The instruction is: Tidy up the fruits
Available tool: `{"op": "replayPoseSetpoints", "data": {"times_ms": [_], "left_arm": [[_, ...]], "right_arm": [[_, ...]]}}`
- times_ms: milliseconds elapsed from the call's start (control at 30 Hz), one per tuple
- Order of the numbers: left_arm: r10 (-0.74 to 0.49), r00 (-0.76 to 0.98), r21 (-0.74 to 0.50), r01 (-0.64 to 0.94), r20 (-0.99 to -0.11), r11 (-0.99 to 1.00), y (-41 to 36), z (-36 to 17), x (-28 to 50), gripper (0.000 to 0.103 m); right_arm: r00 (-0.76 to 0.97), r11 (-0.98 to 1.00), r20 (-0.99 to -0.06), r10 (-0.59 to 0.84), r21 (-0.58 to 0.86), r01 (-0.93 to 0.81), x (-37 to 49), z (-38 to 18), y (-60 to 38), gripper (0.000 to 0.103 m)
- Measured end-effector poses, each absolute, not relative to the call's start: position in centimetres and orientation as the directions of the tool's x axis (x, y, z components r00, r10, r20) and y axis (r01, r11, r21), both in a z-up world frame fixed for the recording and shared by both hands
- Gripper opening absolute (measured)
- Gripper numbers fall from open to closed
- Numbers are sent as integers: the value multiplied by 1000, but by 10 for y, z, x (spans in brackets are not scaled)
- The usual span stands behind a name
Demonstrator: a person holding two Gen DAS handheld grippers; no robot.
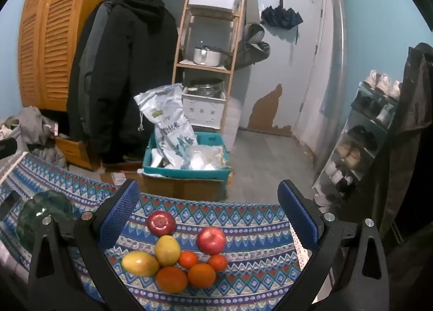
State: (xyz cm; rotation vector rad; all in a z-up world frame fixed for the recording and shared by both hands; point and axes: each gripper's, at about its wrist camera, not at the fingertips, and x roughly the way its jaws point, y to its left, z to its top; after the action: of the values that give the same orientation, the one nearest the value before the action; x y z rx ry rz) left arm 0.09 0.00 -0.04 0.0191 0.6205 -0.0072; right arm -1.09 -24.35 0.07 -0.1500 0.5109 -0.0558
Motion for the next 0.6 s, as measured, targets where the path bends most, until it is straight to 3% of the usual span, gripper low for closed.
{"op": "replayPoseSetpoints", "data": {"times_ms": [600], "left_arm": [[3, 817, 30, 18, -577, 999, -4, -2, -1, 102]], "right_arm": [[868, 981, -485, -109, -193, 16, -11, 0, -242, 100]]}}
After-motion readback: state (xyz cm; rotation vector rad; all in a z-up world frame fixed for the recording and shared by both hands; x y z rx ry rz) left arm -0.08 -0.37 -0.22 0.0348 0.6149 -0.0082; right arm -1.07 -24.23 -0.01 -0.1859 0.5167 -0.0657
